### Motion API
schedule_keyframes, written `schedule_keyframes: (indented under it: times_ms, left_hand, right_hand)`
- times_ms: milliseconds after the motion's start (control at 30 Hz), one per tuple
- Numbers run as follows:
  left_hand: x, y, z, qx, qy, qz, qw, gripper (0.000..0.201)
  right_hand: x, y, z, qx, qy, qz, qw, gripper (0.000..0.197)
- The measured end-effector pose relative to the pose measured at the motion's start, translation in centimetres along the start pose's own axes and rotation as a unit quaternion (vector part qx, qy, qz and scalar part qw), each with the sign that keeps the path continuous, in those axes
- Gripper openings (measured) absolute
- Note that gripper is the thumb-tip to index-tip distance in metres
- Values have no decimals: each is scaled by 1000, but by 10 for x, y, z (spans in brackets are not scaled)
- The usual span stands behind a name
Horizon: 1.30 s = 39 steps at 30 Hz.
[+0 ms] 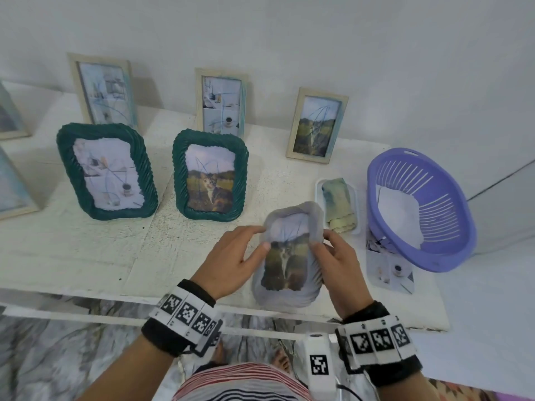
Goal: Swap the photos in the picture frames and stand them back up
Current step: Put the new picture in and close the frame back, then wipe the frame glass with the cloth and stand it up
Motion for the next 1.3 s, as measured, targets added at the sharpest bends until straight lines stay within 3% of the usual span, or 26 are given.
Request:
schedule_keyframes:
  times_ms: [67,133,200,300,500,700,900,1033,1167,1300]
  left_hand:
    - [-5,-4,16,-12,54,17,998,67]
    - [-9,-8,26,-16,84,28,996,70]
    - [-11,-10,31,-21,116,39,992,72]
    - [-12,-13,35,-35,155,41,986,74]
    - [-16,-23,43,-69,176,61,980,102]
    - [-23,-26,48,-86,222,97,966,127]
    - [-26,-25,50,-91,248,79,961,117]
    - [-26,-25,49,-87,249,79,961,115]
    - [-25,-25,48,-83,241,77,964,114]
    - [-25,-26,48,-87,243,76,963,114]
  right_hand:
    - [0,3,-18,-46,59,6,997,17]
    - [2,9,-37,-62,30,3,998,20]
    - [6,19,-51,-23,-125,-2,992,22]
    - [11,26,-57,42,-356,-16,933,18]
    - [9,35,-49,87,-463,-15,882,29]
    - [12,64,8,227,-472,-122,843,31]
    - [23,125,16,125,-589,-107,791,51]
    - [14,144,1,78,-603,-67,791,45]
    - [16,149,2,61,-583,-82,806,48]
    - [9,125,18,141,-524,-98,834,44]
Point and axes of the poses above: each hand's wrist, its own y-axis towards the middle knuckle, its own x-axis out of the back of the hand, z = x × y, the point moved 5 cm from there along y, towards the middle knuckle, and after that the axes turned 3 degrees about -z, right-handed, at the moved point
